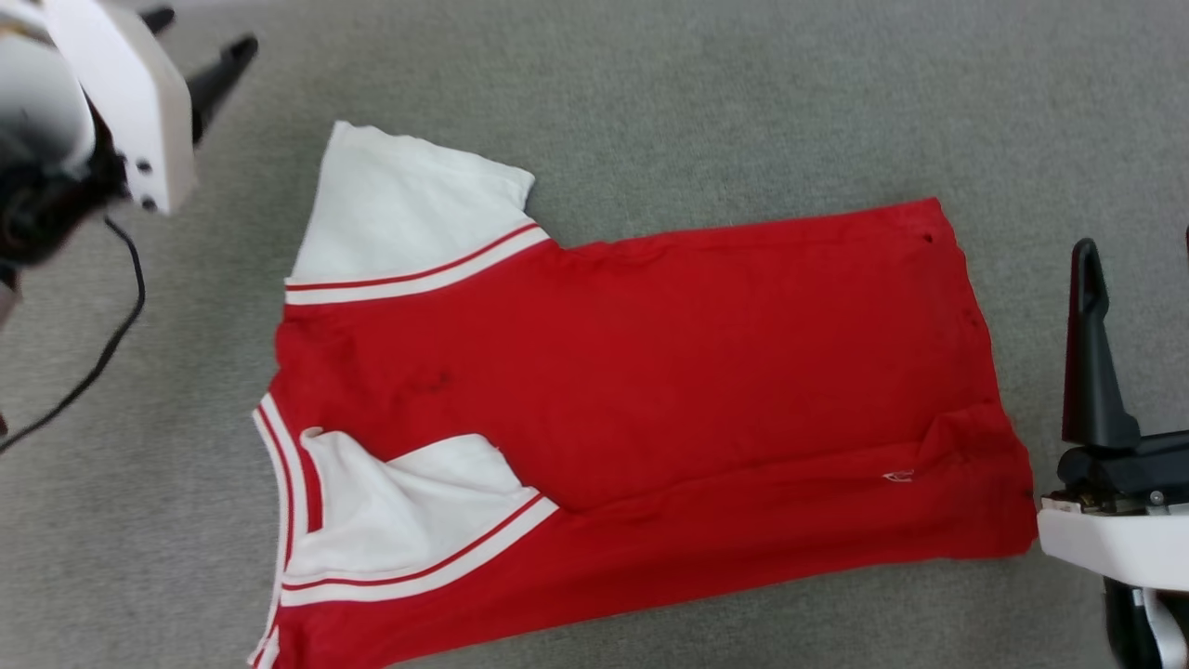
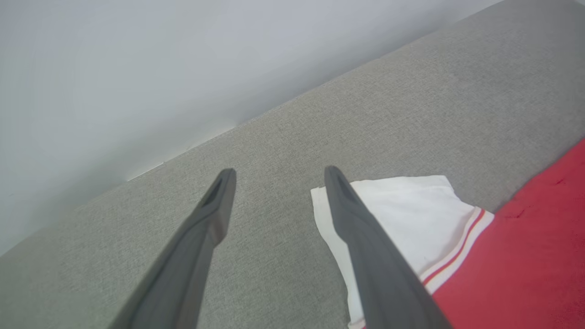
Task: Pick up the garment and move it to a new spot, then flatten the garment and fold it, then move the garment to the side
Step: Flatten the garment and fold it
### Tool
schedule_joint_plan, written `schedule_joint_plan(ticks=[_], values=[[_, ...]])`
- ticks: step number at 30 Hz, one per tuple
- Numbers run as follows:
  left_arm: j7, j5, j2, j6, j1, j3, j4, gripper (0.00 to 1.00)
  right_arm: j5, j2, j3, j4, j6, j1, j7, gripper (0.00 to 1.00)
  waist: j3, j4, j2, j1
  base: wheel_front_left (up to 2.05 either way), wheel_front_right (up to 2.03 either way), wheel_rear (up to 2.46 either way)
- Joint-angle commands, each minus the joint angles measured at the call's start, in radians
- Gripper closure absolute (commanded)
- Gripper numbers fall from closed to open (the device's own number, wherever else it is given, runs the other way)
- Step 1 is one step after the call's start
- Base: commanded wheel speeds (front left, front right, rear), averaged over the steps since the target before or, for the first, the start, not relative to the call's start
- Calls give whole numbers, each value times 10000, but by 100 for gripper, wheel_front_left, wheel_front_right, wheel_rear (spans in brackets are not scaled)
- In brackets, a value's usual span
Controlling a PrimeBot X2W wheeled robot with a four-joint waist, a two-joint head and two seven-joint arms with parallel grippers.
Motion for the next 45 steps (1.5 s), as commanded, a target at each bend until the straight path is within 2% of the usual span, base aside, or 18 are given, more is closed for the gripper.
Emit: schedule_joint_plan(ticks=[1,4,14,17,22,23,24,25,28,32,37,41,45], values=[[272,-117,-129,-84,-511,133,259,0,-53,190,81,-147,-10,146,-123,0,608,-400,0,-1,0,0,0],[1209,-268,-272,-227,-1153,35,626,0,-109,341,201,-256,-10,195,-237,0,1049,-622,0,-1,0,0,0],[5568,-534,-330,-503,-2628,-1204,876,0,-459,464,841,-245,-12,-266,-279,0,2125,-1183,0,-1,0,0,0],[6198,-489,-271,-514,-2639,-1491,868,0,-497,470,958,-180,-12,-403,-236,0,2331,-1287,0,-1,0,0,0],[6672,-454,-284,-537,-2254,-1991,822,0,-473,468,1090,9,-12,-587,-183,0,2473,-1334,0,-1,0,0,0],[6662,-486,-283,-541,-2200,-2037,776,53,-468,469,1079,47,-12,-644,-151,0,2463,-1318,0,-1,0,0,0],[6631,-525,-291,-549,-2158,-2059,736,95,-491,468,1046,71,-12,-684,-123,0,2435,-1294,0,-1,0,0,0],[6576,-526,-290,-554,-2154,-2080,668,100,-561,468,1020,100,-10,-724,-59,0,2386,-1266,0,-1,0,0,0],[6331,-466,-251,-558,-2273,-2081,483,100,-766,366,859,24,-10,-1017,156,0,2144,-1124,0,-1,0,0,0],[5933,-524,-297,-566,-2408,-2112,120,100,-612,-175,654,-190,-12,-1688,765,0,1685,-872,0,-1,0,0,0],[5385,-661,-193,-561,-2251,-2315,-573,100,-338,-1837,809,-148,-12,-2759,2332,0,1109,-512,0,-1,0,0,0],[4860,-764,-67,-562,-2099,-2473,-1218,100,745,-3476,1119,433,-12,-3518,4586,0,795,-182,0,-1,0,0,0],[4443,-846,49,-563,-1946,-2580,-1748,100,2517,-4919,1577,1152,-12,-4045,7447,0,689,142,0,-1,0,0,0]])
